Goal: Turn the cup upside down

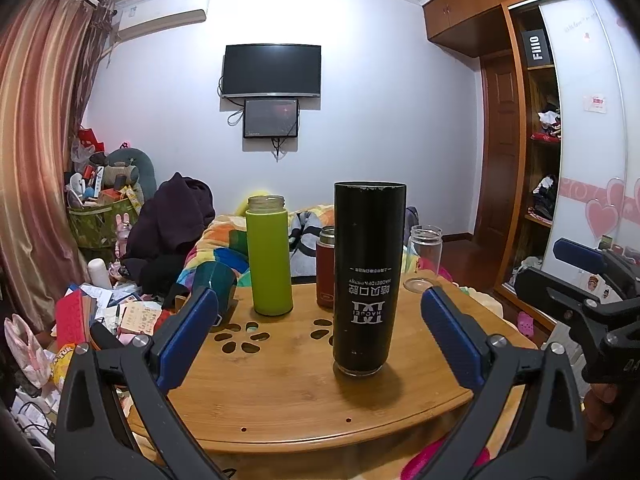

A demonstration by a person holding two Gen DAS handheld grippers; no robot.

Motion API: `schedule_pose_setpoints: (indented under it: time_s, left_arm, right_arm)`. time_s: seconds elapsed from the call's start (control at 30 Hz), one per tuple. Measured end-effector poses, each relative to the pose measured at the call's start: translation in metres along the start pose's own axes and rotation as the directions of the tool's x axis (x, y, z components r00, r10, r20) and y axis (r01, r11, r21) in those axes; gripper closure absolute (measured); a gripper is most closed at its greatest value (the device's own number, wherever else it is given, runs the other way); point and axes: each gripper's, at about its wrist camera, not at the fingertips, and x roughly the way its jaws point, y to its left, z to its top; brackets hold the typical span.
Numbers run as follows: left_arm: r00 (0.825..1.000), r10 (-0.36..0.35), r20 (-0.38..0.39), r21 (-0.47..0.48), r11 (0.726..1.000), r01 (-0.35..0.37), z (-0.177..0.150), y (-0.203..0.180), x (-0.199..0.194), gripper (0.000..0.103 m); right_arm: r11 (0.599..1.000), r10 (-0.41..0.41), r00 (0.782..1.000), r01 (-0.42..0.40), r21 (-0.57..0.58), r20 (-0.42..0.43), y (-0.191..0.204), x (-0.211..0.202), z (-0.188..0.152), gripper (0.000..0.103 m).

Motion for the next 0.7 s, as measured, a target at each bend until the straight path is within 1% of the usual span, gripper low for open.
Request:
schedule_pose_setpoints:
  time_s: [0.7]
  left_arm:
    - [1.000, 0.018, 0.022, -0.003, 1.000, -0.018, 0.0004, 0.0027, -0.0071, 0.000]
  right_arm:
    - [1.000, -0.006, 1.000, 0.006, 0.006, 0.004, 0.0000, -0.0007, -0.0008, 0.000]
